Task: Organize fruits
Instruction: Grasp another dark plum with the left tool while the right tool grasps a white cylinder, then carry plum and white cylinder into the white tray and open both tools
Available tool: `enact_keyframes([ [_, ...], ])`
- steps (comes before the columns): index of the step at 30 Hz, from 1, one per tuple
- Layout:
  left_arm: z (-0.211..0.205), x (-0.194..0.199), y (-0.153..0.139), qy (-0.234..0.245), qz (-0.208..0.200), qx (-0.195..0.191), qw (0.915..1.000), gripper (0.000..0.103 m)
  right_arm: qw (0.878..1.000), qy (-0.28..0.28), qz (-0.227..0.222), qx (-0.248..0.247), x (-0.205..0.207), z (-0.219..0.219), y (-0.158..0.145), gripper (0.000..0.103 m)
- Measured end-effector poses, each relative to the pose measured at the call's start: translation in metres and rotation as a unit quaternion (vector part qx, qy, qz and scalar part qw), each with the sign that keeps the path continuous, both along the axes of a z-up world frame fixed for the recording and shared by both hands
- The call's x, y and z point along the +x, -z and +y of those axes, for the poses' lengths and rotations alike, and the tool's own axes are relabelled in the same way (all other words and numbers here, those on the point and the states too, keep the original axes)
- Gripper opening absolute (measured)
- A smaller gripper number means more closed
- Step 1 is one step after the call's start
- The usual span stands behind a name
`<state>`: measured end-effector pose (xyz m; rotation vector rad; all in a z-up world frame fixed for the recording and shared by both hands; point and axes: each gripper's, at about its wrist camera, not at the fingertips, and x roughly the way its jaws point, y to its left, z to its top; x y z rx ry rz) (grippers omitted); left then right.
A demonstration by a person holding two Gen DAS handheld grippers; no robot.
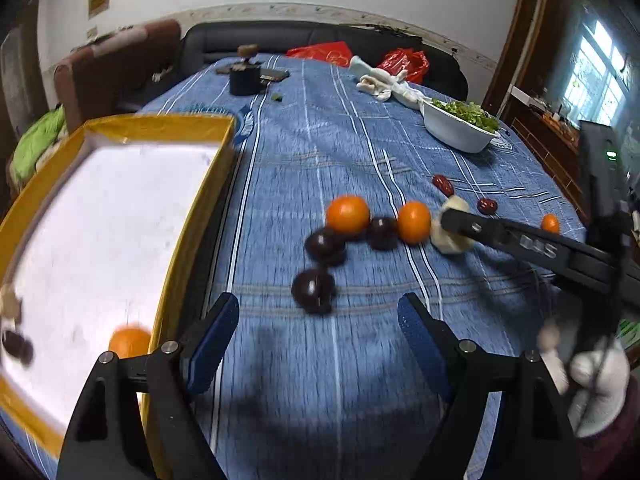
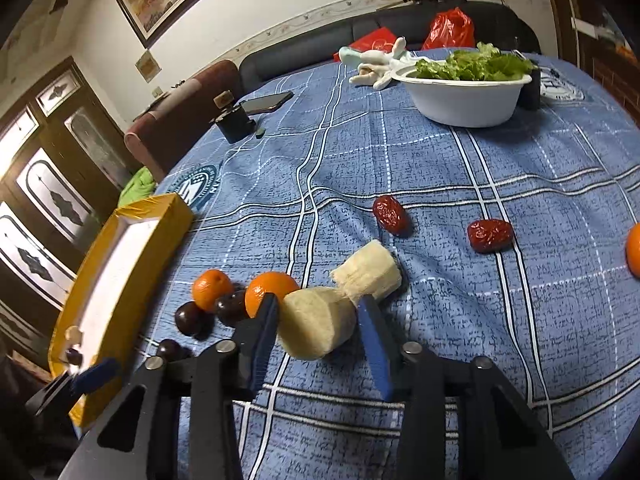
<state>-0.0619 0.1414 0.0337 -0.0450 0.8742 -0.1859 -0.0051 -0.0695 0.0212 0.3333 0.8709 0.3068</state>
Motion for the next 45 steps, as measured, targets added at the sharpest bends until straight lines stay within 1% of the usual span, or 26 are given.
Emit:
enact_keyframes([
  [1,-0.001,0.006,0.002,0.000,-0.001,0.007,1.0000,0.081,1.000,-0.001,-0.001,0.002,-0.001,-0.001,-0.001,0.039],
  [4,-0.001,0.018,0.008,0.000,0.005,0.010,0.9999,0.079,1.000,-0.004,-0.001,0.003,-0.003,-0.002,-0.002,0.038],
  [6,-0.002,0.024,0.015,0.000,0.013,0.016,0.9998,0.074,1.000,-0.006,-0.002,0.003,-0.003,-0.002,-0.003,0.038],
  [7,-0.005,0.024,0.016,0.000,0.007,0.028,0.9996,0.070,1.000,-0.008,-0.002,0.002,-0.003,-0.001,-0.003,0.039],
  [8,-0.006,0.025,0.017,0.006,0.007,0.032,0.9994,0.056,1.000,-0.010,-0.002,0.000,-0.003,-0.001,-0.003,0.039],
  [9,-0.008,0.026,0.019,0.015,0.012,0.029,0.9994,0.046,1.000,-0.011,-0.002,0.000,-0.004,-0.001,-0.003,0.039],
  [10,-0.009,0.029,0.023,0.020,0.022,0.029,0.9991,0.030,1.000,-0.011,-0.001,0.001,-0.003,-0.001,-0.003,0.039],
  [11,-0.010,0.030,0.026,0.019,0.027,0.032,0.9989,0.027,1.000,-0.011,0.001,0.005,-0.003,-0.002,-0.003,0.039],
  [12,-0.010,0.030,0.028,0.016,0.025,0.040,0.9988,0.027,1.000,-0.010,0.003,0.008,-0.002,-0.002,-0.002,0.039],
  [17,-0.009,0.030,0.028,0.014,0.024,0.031,0.9991,0.027,1.000,-0.007,0.012,0.018,-0.001,-0.009,-0.003,0.041],
  [19,-0.008,0.031,0.028,0.012,0.024,0.025,0.9993,0.027,1.000,0.000,0.015,0.028,-0.001,-0.017,-0.005,0.047],
  [20,-0.007,0.031,0.028,0.011,0.024,0.021,0.9994,0.027,0.999,0.008,0.015,0.033,-0.001,-0.022,-0.006,0.049],
  [24,-0.005,0.031,0.028,0.009,0.021,0.014,0.9996,0.027,0.998,0.034,0.015,0.040,-0.001,-0.037,-0.008,0.052],
  [26,-0.007,0.031,0.029,0.008,0.020,0.019,0.9996,0.027,0.998,0.028,0.025,0.050,0.001,-0.036,-0.004,0.055],
  [28,-0.009,0.031,0.029,0.008,0.019,0.023,0.9995,0.027,0.998,0.007,0.035,0.056,0.002,-0.028,0.000,0.059],
  [30,-0.010,0.031,0.029,0.008,0.018,0.026,0.9995,0.027,0.998,-0.015,0.042,0.039,0.003,-0.016,0.002,0.062],
  [32,-0.010,0.031,0.029,0.007,0.018,0.028,0.9994,0.025,0.999,-0.019,0.042,0.016,0.001,-0.007,0.004,0.062],
  [33,-0.008,0.031,0.028,0.005,0.017,0.022,0.9996,0.025,0.999,-0.025,0.043,0.010,0.000,-0.004,0.004,0.061],
  [34,-0.005,0.031,0.028,0.003,0.017,0.013,0.9998,0.025,0.999,-0.026,0.041,-0.001,-0.001,-0.002,0.004,0.052],
  [35,-0.001,0.031,0.027,-0.005,0.015,0.005,0.9999,0.025,0.999,-0.025,0.033,-0.028,-0.003,0.003,0.002,0.044],
  [36,0.004,0.031,0.026,-0.013,0.012,-0.003,0.9998,0.025,0.998,-0.026,0.027,-0.046,-0.004,0.006,0.002,0.044],
  [37,0.010,0.029,0.023,-0.021,0.003,-0.015,0.9997,0.025,0.998,-0.030,0.023,-0.051,-0.005,0.009,0.001,0.044],
  [40,0.019,0.018,0.013,-0.036,-0.019,-0.030,0.9987,0.025,0.999,-0.032,0.014,-0.040,-0.007,0.009,0.000,0.044],
  [42,0.025,0.009,0.007,-0.041,-0.026,-0.039,0.9980,0.025,0.999,-0.030,-0.003,-0.042,-0.010,0.010,-0.004,0.044],
  [45,0.034,-0.002,-0.005,-0.050,-0.037,-0.043,0.9971,0.025,0.999,-0.030,-0.026,-0.031,-0.016,0.009,-0.010,0.044],
])
